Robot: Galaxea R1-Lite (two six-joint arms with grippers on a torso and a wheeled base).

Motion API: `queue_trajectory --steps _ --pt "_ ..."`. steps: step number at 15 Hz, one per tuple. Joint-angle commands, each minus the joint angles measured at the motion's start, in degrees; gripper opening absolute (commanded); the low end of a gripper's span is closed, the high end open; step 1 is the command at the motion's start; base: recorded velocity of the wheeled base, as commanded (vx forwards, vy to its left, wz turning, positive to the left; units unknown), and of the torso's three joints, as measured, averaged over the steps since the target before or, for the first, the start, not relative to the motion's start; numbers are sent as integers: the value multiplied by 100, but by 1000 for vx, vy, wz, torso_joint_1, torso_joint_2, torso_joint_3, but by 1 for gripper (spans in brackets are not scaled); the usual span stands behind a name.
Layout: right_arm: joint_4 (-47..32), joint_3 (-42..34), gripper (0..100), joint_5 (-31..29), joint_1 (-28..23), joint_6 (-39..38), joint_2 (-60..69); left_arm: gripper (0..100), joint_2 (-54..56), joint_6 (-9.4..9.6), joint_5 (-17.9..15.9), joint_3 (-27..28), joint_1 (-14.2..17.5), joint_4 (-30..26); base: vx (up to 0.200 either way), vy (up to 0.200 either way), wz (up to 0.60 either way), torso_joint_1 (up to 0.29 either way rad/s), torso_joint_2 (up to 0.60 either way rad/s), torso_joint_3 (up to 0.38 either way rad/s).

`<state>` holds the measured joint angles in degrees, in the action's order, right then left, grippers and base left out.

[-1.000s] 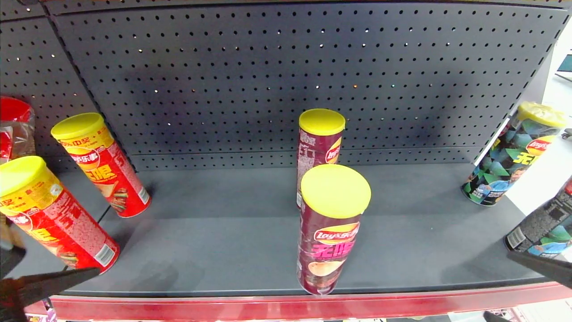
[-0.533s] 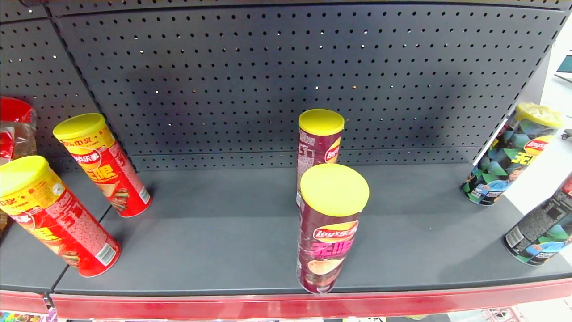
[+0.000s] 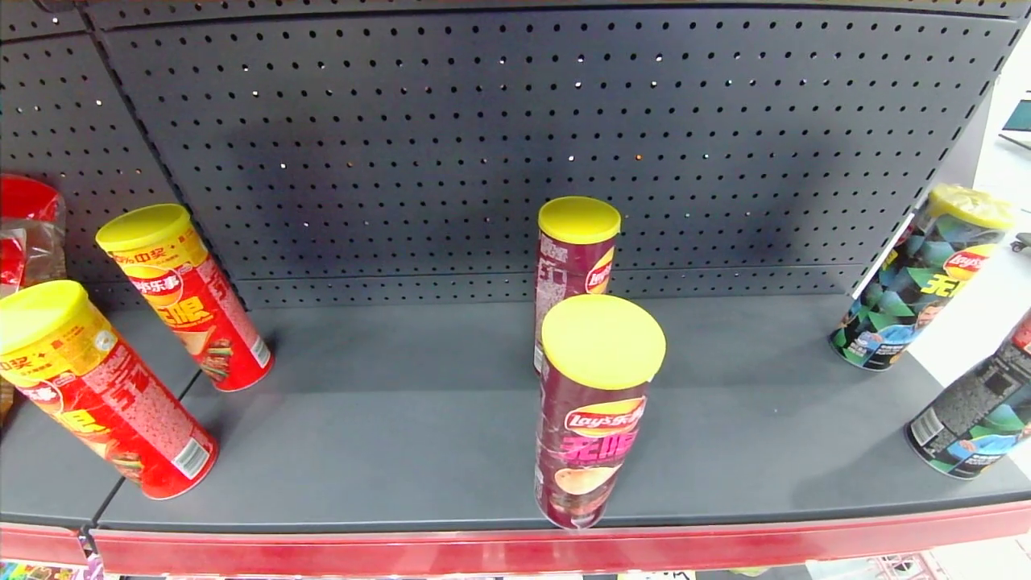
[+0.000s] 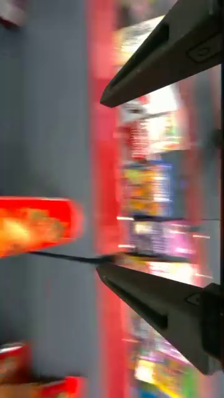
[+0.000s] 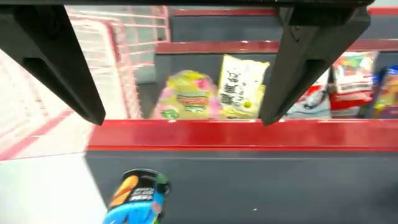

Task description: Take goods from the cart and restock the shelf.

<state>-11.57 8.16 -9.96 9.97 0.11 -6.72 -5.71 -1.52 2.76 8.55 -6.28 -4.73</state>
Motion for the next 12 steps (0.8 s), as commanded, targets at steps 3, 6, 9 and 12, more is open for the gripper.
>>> queue_trajectory --steps 3,6,9,12 --pt "304 -271 100 1831 -4 174 74 100 8 -120 243 -802 39 596 0 0 0 0 0 0" --pt "375 -315 100 1277 -883 103 -93 100 -133 -190 366 -784 1041 535 0 0 0 0 0 0" --pt "445 -297 100 1233 -1384 349 127 100 17 -261 85 -828 1129 526 0 0 0 0 0 0" --pt "1060 -631 100 1699 -901 235 540 100 17 3 -267 -828 1129 491 0 0 0 0 0 0"
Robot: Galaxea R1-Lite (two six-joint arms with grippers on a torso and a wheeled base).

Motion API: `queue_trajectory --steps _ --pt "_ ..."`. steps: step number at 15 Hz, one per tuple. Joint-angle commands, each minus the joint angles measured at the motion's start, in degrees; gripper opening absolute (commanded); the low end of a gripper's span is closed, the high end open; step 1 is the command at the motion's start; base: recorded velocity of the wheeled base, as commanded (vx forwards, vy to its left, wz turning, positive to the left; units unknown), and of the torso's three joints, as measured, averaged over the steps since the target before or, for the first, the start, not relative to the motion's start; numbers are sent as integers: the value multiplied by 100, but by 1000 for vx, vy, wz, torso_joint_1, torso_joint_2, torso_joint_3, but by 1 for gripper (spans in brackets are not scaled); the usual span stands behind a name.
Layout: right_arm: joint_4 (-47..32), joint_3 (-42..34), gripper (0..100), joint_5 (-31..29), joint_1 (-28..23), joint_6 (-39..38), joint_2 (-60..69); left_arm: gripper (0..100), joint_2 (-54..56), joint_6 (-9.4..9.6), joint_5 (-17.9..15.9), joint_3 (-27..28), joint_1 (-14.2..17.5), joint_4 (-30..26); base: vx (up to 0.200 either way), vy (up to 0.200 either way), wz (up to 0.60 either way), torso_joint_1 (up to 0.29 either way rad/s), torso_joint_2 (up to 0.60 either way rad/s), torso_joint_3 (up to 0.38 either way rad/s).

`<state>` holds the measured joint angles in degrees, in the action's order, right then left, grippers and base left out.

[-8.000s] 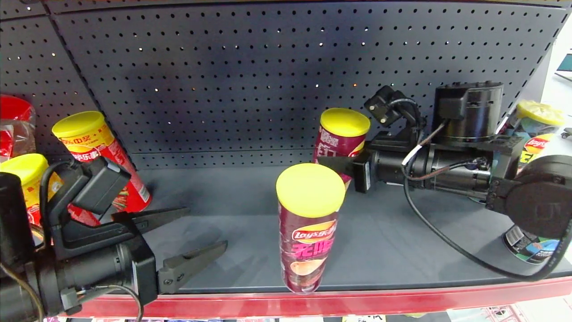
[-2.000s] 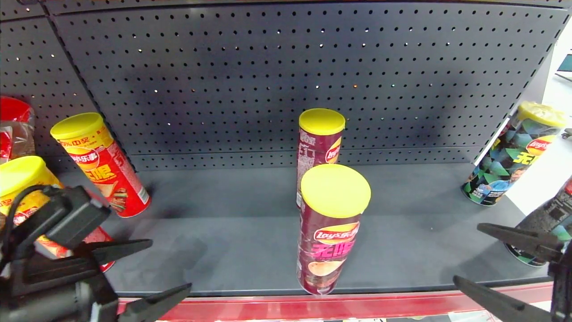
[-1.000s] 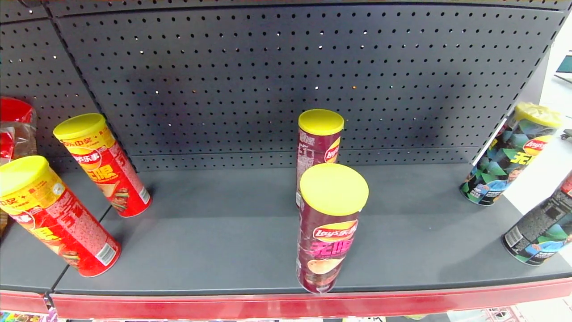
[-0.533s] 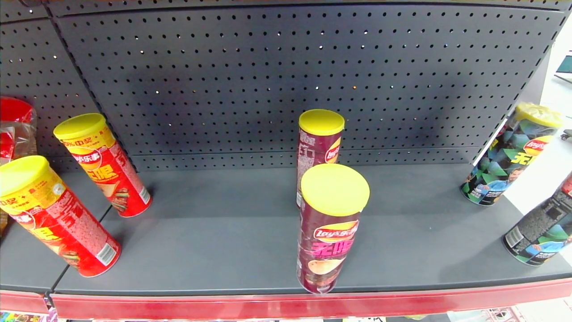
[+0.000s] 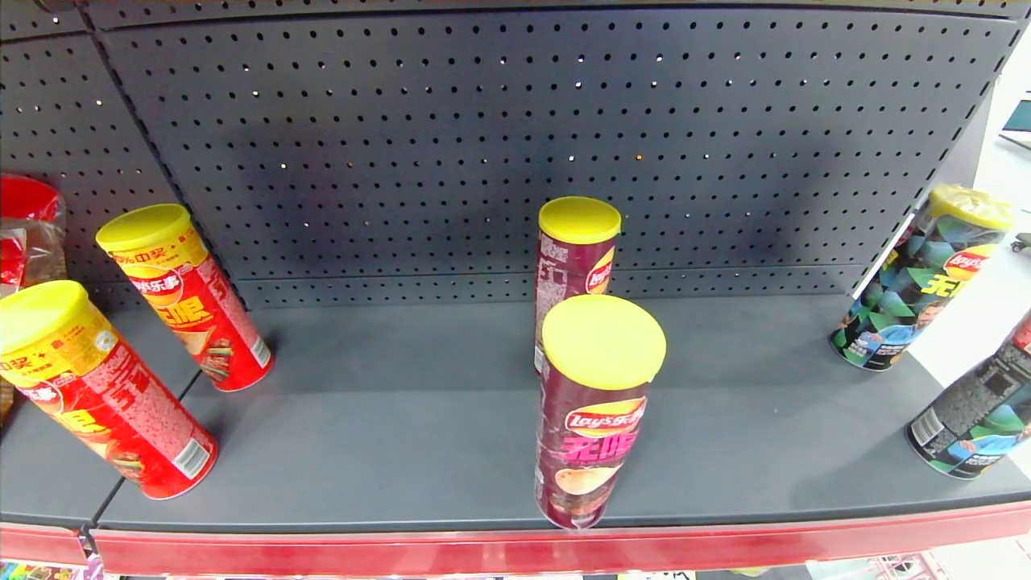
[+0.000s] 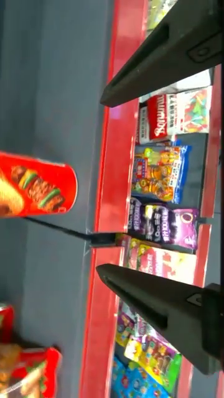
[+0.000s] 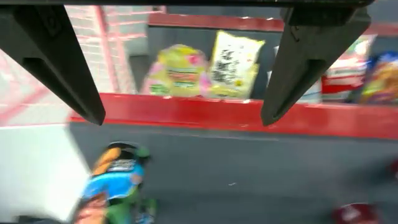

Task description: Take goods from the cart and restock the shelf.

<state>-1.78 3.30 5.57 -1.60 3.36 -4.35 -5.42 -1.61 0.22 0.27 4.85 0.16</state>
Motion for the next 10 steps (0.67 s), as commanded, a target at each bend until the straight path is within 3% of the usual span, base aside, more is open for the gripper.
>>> queue_trajectory --steps 1,3,7,10 --pt "90 -146 100 23 309 -275 75 100 -11 38 -48 0 16 2 0 0 0 0 0 0" --pt "169 -330 100 -337 292 -372 172 100 -11 47 -31 0 16 2 0 0 0 0 0 0" --pt "178 -330 100 -249 274 -328 189 100 -11 3 -22 0 16 2 0 0 0 0 0 0" --pt "178 -330 100 -241 204 -336 356 100 -11 117 -31 0 16 2 0 0 0 0 0 0"
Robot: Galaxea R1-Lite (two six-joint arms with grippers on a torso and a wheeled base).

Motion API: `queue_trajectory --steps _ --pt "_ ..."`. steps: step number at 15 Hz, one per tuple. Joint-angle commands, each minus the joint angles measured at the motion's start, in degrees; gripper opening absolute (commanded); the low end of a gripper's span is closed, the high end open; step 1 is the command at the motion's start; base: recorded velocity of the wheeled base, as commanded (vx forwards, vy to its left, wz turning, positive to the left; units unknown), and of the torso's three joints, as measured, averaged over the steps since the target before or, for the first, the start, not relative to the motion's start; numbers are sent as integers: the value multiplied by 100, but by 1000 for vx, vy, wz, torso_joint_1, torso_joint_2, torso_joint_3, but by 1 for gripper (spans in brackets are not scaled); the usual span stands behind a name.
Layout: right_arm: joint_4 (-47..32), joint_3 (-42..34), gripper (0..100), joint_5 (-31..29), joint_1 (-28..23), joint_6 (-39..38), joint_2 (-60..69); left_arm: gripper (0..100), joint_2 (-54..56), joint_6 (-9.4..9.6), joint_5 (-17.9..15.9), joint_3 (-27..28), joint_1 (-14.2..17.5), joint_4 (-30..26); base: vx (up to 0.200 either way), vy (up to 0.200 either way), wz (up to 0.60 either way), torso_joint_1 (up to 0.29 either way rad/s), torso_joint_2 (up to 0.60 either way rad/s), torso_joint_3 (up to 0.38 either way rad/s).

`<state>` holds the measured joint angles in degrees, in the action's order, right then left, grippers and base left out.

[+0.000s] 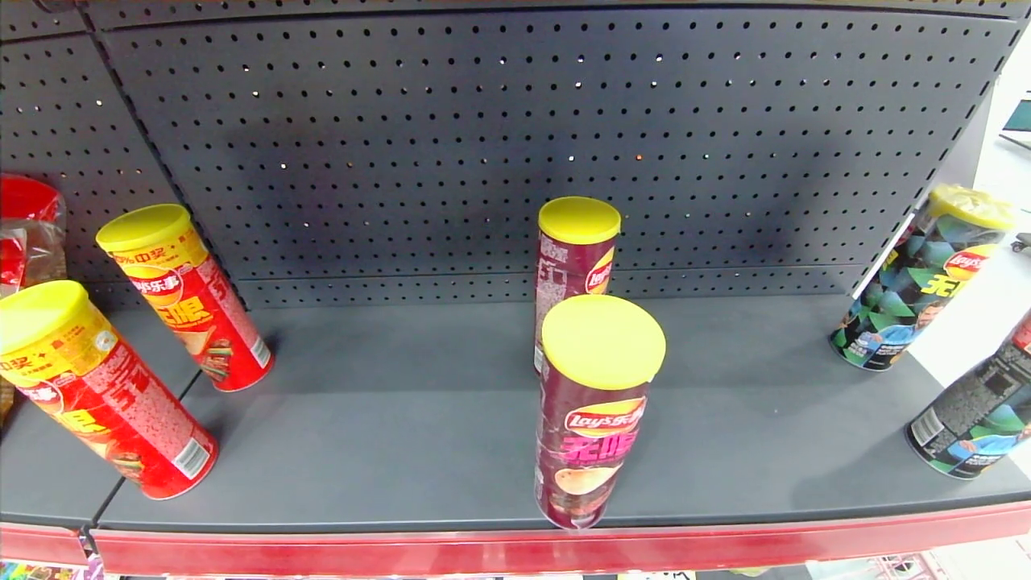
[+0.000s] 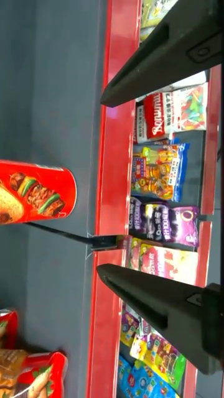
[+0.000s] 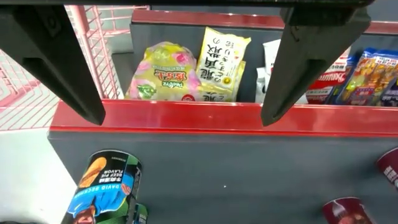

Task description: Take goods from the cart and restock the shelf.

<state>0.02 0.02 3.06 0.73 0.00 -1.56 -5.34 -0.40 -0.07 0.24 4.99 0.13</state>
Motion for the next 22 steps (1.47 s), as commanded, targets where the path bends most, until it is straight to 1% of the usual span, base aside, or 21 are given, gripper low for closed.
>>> queue_trajectory --steps 1,22 --pt "-2 -2 100 2 -56 0 138 100 -20 -4 -1 2 2 -5 0 0 0 0 0 0" --pt "-2 -2 100 -60 -56 -9 147 100 -20 5 -10 2 2 4 0 0 0 0 0 0"
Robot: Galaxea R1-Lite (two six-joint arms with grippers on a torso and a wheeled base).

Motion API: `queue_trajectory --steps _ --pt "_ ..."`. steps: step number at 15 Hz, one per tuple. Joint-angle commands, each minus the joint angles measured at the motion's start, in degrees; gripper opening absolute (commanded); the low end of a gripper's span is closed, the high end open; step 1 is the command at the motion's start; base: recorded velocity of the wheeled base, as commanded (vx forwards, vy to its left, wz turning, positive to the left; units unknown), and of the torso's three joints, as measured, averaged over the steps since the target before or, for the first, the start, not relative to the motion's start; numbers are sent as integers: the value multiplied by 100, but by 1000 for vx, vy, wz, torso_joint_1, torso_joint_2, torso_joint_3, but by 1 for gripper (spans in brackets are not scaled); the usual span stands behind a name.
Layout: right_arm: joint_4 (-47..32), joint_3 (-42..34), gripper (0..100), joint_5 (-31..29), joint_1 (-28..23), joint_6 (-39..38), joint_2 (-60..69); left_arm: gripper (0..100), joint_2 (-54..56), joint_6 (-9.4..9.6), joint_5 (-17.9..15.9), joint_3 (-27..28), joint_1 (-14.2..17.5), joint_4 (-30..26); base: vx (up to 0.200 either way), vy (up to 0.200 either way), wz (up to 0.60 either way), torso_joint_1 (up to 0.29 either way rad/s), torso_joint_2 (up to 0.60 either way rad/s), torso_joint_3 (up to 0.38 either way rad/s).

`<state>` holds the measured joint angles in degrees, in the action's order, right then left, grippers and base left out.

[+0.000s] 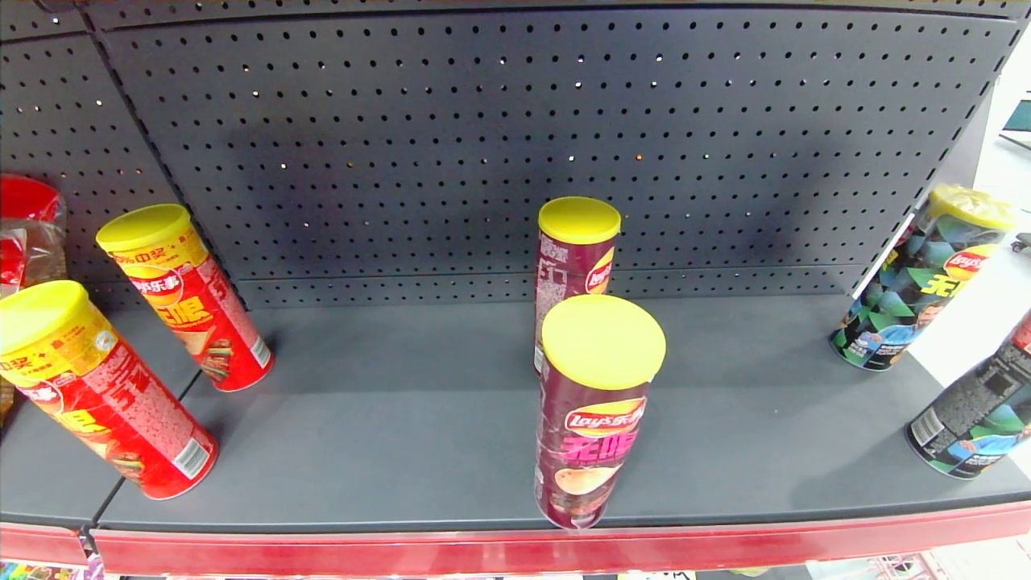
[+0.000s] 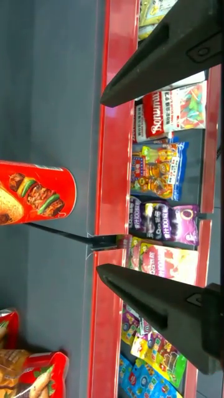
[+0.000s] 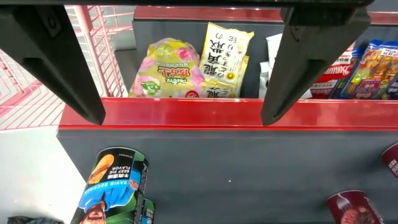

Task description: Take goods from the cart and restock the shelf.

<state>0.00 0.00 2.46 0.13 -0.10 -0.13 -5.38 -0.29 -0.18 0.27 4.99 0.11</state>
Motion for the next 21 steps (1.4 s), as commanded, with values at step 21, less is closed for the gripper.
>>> queue_trajectory --steps 21 --pt "-211 2505 100 1591 962 -1063 -4240 100 -7 -15 1 0 2 -2 -48 0 0 1 1 0"
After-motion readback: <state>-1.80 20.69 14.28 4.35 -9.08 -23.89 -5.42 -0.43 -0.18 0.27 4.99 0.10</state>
